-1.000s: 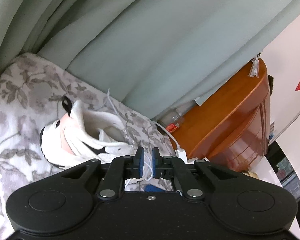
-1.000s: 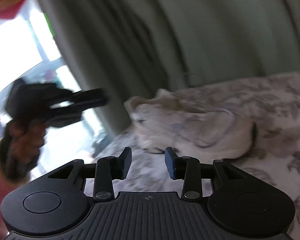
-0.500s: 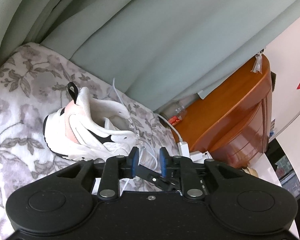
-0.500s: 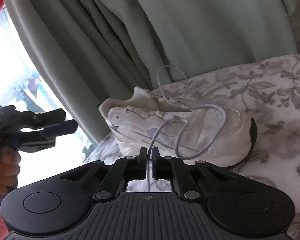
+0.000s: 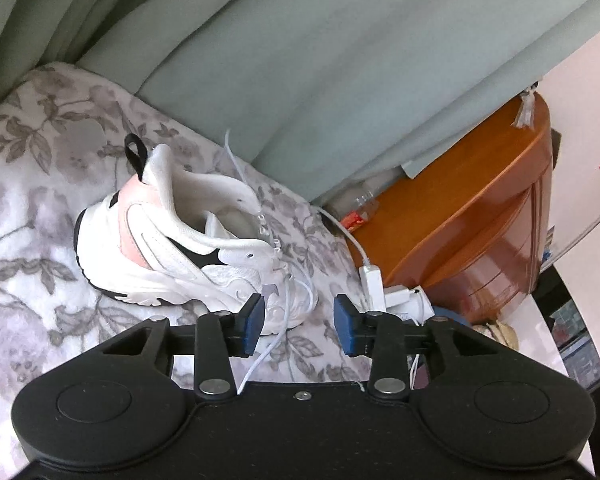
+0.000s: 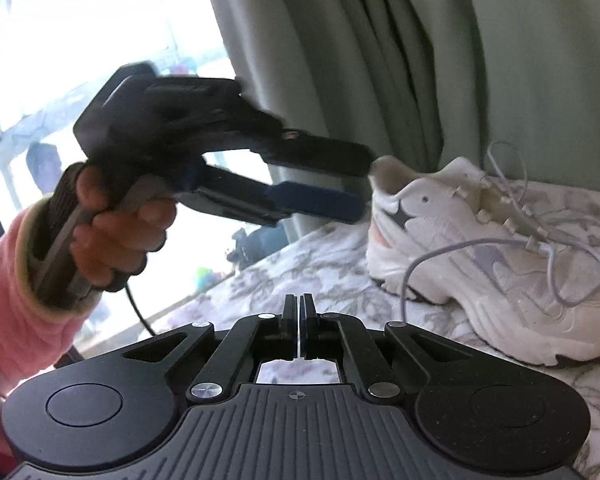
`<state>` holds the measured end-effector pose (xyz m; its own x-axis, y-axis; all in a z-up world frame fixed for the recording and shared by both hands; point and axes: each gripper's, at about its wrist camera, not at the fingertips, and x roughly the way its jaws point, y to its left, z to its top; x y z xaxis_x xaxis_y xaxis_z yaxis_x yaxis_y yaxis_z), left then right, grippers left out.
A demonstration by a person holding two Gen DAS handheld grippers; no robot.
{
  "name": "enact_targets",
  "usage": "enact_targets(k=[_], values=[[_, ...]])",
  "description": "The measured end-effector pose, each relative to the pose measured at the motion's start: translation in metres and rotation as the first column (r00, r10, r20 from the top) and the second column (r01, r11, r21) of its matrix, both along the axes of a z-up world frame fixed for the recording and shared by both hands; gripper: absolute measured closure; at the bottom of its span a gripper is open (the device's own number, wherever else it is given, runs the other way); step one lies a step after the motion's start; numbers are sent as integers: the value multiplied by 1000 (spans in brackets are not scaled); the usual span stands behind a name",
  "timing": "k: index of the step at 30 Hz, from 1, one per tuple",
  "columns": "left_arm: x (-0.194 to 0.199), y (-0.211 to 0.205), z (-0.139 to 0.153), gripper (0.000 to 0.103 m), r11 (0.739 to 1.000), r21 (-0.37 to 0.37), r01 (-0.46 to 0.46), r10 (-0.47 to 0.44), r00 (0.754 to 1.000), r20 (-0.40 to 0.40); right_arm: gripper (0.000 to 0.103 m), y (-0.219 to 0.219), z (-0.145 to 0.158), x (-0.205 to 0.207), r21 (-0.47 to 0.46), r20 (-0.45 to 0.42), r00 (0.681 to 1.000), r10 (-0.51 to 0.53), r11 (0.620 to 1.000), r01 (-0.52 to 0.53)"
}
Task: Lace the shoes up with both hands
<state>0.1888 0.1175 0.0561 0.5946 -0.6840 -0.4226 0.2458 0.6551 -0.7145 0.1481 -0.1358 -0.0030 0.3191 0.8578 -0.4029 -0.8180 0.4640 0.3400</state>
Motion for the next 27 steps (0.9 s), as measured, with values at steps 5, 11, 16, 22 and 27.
enact_targets(k=[5,11,16,22,27], values=[[16,-13,-2,64,999,21,35,-34,999,-10,102,-28,-2,3,23,-13,996,-93,995,94],[40,-37,-18,65,995,66,69,-66,997,-48,101,-68,-3,5,23,-22,974,-227,974,227],[49,-52,-29,88,995,56,79,-76,995,-64,100,-100,-4,6,24,-31,943,-330,943,331],[46,-47,-29,103,1000,7,6,-5,999,-41,95,-116,-4,0,35,-45,920,-390,919,392],[28,-15,-21,103,994,-49,-101,101,995,-5,90,-120,-6,-3,35,-57,917,-395,917,397]])
